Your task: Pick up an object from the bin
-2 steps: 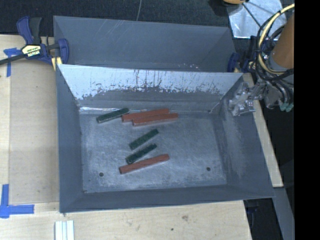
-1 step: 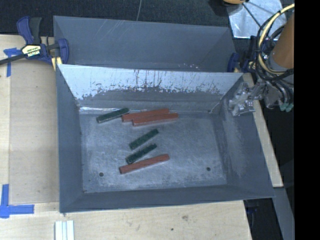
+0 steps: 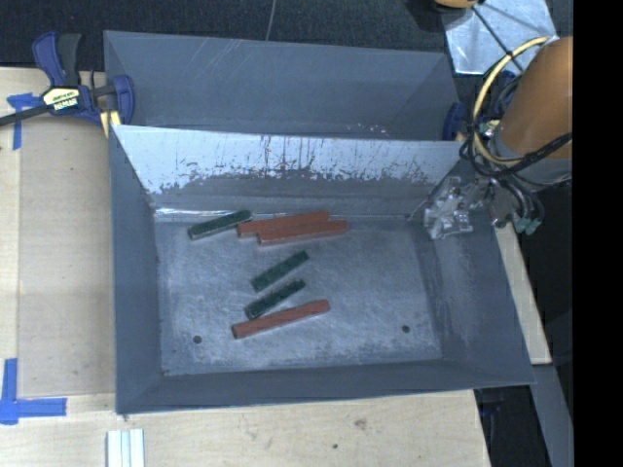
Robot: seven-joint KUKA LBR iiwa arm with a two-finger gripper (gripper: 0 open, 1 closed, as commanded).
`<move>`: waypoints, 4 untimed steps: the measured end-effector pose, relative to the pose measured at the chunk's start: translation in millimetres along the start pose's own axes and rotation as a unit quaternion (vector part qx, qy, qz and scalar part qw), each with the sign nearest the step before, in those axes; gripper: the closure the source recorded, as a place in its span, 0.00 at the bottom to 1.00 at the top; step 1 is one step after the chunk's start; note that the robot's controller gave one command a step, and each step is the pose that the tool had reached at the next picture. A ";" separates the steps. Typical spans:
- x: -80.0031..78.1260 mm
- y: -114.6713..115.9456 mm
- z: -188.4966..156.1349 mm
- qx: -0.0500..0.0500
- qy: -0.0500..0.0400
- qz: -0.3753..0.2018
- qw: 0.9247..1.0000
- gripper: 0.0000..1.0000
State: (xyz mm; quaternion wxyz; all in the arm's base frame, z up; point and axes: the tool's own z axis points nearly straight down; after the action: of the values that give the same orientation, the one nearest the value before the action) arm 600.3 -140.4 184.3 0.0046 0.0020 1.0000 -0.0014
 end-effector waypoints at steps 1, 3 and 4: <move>-4.7 7.0 41.6 -0.001 0.004 0.000 1.000 0.00; 12.0 48.3 63.8 0.000 0.002 0.036 0.999 0.00; 7.3 77.8 102.8 -0.002 0.002 0.031 1.000 0.00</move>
Offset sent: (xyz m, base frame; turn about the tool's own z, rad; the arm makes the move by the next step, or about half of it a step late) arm 0.0000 0.0000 0.0000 0.0000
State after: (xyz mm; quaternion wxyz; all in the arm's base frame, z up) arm 594.2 -62.8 81.2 0.0023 0.0334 0.9994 0.0006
